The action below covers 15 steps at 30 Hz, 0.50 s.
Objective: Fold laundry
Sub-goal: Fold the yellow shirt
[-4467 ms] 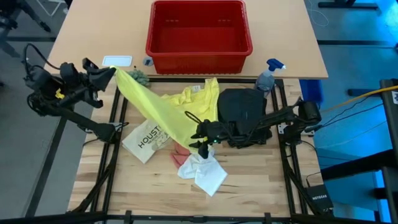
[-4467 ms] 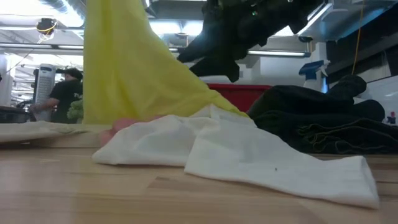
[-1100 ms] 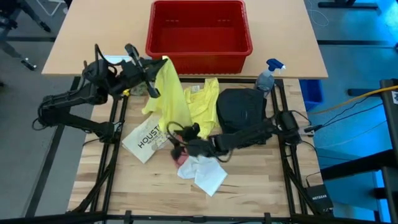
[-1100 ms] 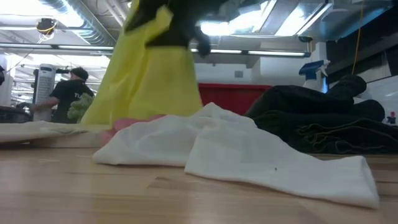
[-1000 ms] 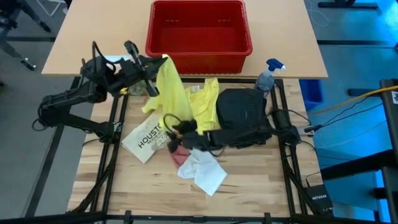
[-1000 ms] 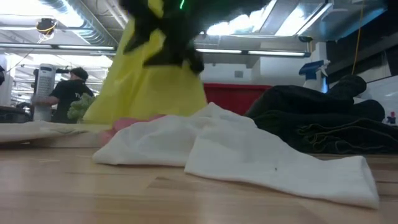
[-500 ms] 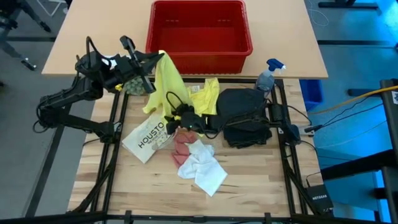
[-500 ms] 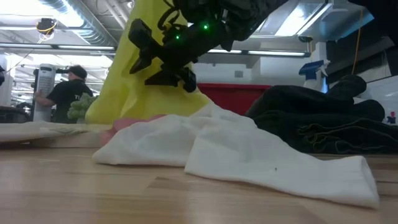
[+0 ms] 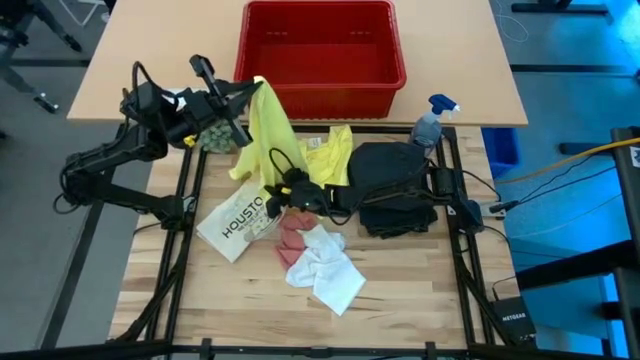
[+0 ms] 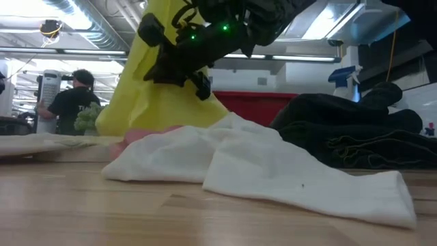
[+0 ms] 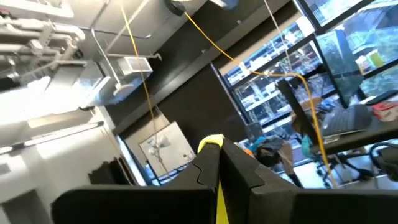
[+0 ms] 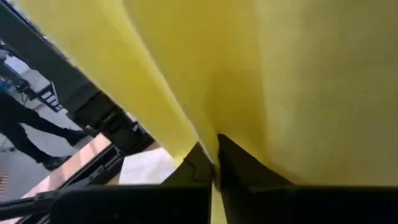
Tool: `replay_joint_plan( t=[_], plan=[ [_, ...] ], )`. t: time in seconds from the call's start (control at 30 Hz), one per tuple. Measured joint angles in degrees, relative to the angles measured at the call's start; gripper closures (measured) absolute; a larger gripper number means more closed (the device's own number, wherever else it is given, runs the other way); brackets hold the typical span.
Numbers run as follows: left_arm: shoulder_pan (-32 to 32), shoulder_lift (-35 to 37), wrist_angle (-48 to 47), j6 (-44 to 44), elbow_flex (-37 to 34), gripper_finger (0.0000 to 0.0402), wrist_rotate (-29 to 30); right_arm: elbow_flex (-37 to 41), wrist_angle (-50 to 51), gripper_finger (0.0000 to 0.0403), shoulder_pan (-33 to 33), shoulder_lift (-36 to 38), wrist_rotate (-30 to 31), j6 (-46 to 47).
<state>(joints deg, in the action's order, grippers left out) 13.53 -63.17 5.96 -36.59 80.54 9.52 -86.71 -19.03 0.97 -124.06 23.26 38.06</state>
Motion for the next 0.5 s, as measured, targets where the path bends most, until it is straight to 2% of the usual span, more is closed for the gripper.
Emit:
replay_joint_plan(
  t=[0.13,0.37,0.5],
  plan=[
    [0.9,0.3,-2.5,-0.5,2.6,0.0401,0.4,0.1,7.9,0.04,0.7,3.0,-1.5,-0.1],
    [0.9,2.7,-11.3,-2.5,8.4,0.0401,2.1,-0.1,35.3,0.0402,2.7,17.8,-2.5,-6.2],
    [0.9,5.0,-20.1,2.5,10.9,0.0401,3.0,0.0,47.3,0.0402,2.4,26.8,-4.5,-8.3]
  ],
)
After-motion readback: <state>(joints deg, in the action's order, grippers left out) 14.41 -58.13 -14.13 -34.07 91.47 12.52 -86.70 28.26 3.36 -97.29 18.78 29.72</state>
